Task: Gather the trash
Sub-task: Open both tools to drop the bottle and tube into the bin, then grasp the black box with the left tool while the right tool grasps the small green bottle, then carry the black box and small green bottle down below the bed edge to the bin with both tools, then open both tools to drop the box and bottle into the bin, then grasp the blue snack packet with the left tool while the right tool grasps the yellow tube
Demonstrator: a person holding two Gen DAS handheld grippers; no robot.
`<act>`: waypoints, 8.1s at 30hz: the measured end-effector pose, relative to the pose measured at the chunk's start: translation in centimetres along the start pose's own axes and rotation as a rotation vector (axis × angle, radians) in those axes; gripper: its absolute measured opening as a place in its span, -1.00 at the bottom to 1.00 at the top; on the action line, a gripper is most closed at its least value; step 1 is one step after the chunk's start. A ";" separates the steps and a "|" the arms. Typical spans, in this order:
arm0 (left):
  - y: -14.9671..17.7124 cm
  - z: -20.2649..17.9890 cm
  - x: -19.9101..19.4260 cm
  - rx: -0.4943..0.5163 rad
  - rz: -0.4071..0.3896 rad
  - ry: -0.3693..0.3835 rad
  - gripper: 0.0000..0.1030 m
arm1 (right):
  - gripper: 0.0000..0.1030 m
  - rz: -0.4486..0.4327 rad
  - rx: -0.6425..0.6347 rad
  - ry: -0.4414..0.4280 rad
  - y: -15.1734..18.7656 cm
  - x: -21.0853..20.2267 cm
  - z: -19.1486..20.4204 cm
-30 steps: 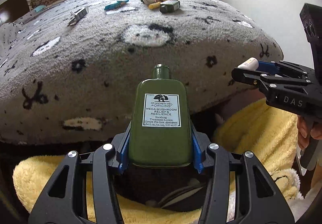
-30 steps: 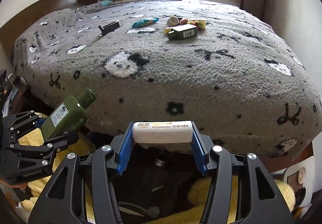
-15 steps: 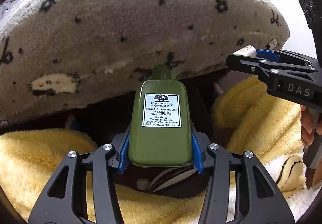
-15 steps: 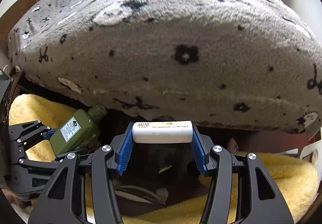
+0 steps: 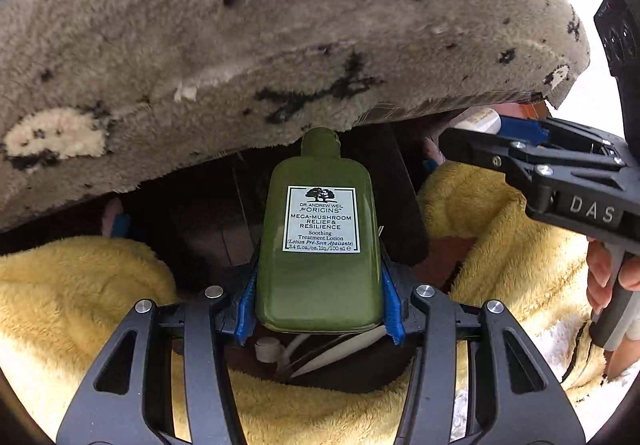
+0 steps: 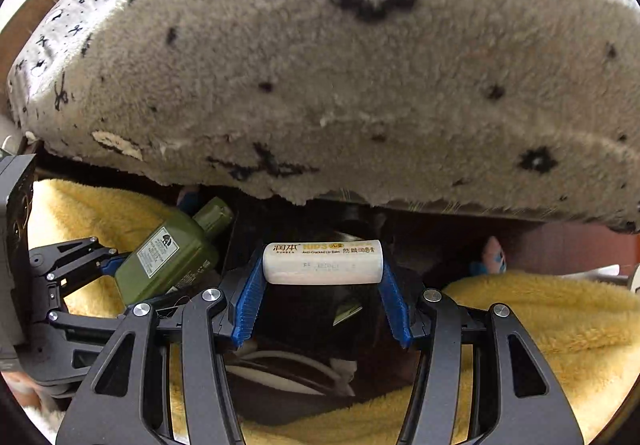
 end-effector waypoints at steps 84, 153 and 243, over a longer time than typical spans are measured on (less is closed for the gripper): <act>-23.6 15.3 -21.3 -0.122 -0.468 -0.313 0.71 | 0.79 -0.312 -0.006 0.057 -26.7 -10.4 -0.8; -4.8 -1.7 -18.3 0.050 -0.483 -0.107 -0.16 | -0.16 -0.370 -0.095 0.108 -4.9 -15.3 0.3; -2.6 0.5 -11.2 0.028 -0.269 -0.103 0.84 | 0.84 -0.212 0.053 0.083 -3.5 -9.9 -2.3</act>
Point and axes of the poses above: each gripper's, at about its wrist camera, not at the fingertips, and x roughly the way its jaws point, z to its left, y to its underside, the point moved 7 cm from there along x, roughly the way its jaws point, and after that the axes turned 11 degrees about z, right-handed, at the moved point
